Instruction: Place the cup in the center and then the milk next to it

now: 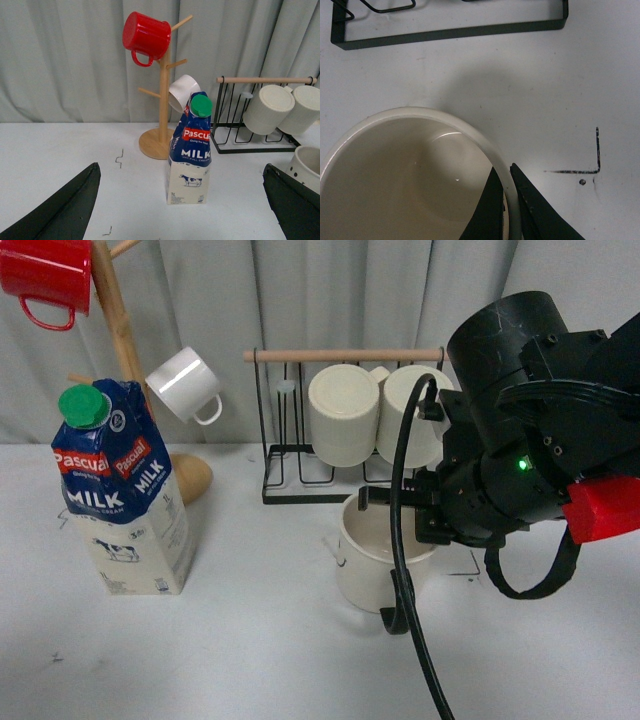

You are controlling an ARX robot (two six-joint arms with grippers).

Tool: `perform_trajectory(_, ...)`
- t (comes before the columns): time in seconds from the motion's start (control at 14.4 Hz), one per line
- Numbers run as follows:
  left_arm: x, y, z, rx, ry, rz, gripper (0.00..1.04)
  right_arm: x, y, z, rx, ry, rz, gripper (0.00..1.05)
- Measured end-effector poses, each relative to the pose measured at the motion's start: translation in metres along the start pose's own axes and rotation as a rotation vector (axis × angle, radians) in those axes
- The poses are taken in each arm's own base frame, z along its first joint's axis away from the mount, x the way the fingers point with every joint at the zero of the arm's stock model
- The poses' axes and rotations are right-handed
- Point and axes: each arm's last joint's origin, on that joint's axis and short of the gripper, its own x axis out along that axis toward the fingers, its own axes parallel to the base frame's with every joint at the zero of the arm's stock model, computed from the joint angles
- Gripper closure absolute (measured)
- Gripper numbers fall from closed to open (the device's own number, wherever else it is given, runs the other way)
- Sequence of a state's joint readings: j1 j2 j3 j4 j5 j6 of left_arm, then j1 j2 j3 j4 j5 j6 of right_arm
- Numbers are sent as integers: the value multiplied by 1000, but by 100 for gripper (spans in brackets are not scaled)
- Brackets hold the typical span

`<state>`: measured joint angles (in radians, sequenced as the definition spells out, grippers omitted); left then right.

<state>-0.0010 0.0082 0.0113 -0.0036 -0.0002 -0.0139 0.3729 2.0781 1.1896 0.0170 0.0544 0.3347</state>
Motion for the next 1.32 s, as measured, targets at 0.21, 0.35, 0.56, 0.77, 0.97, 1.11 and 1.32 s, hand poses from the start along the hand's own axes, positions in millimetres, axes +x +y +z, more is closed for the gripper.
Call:
perform_trajectory(0.21, 0, 0, 0, 0, 0, 0, 7, 4, 2, 6, -30, 6, 0, 101)
perform_trajectory(0.35, 0, 0, 0, 0, 0, 0, 7, 5, 2, 5, -46, 21, 13, 87)
perform_trajectory(0.56, 0, 0, 0, 0, 0, 0, 7, 6, 2, 10, -43, 20, 43, 54)
perform_trajectory(0.77, 0, 0, 0, 0, 0, 0, 7, -12, -3, 18, -28, -27, 140, 19)
perform_trajectory(0.97, 0, 0, 0, 0, 0, 0, 7, -83, -21, 38, -15, -269, 298, 7)
perform_trajectory(1.11, 0, 0, 0, 0, 0, 0, 7, -128, -39, 29, -55, -598, 240, 15)
perform_trajectory(1.32, 0, 0, 0, 0, 0, 0, 7, -196, -102, -43, -74, -877, -153, 51)
